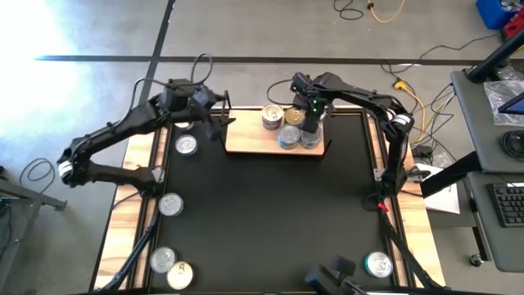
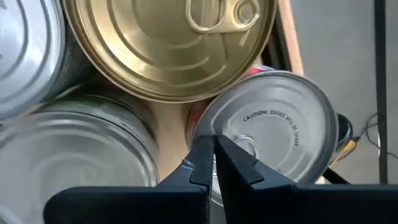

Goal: Stack canned seafood by type on shelf
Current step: Adjust the tuna cans on the shelf

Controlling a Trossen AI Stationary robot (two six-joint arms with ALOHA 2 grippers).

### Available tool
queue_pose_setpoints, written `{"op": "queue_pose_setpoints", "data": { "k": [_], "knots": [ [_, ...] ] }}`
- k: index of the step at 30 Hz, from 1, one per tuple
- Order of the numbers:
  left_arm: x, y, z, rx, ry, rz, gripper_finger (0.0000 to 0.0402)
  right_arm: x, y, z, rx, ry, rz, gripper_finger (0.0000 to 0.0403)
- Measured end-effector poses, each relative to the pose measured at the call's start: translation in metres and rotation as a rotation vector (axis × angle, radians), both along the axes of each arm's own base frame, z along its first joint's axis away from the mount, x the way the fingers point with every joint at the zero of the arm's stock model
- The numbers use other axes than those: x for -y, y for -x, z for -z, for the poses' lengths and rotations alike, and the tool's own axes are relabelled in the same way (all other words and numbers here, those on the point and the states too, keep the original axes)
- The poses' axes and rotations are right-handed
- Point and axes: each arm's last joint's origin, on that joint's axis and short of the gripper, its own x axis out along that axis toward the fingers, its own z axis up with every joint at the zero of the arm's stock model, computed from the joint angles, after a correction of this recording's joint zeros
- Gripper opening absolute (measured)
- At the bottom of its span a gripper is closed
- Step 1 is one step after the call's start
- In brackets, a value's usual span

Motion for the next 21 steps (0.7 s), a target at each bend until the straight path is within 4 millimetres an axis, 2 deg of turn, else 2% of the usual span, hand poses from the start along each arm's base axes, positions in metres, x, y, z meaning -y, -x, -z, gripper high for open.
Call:
{"op": "queue_pose_setpoints", "data": {
  "k": [4, 8, 13, 21],
  "knots": [
    [0.010, 0.016, -0.003, 0.036, 0.017, -0.021, 0.0384, 0.001, -0.004, 0.004, 0.038, -0.045, 0.011, 0.0012],
    [0.017, 0.025, 0.005, -0.036, 0.066, -0.021, 0.0384, 0.000, -0.010, 0.001, 0.104, -0.070, 0.025, 0.0012],
    [0.018, 0.028, 0.011, -0.095, 0.097, -0.027, 0.0384, -0.001, -0.016, -0.002, 0.195, -0.127, 0.061, 0.0012],
    [0.024, 0.024, 0.010, -0.094, 0.098, 0.001, 0.0384, -0.002, -0.016, -0.006, 0.179, -0.079, 0.073, 0.0012]
  ]
}}
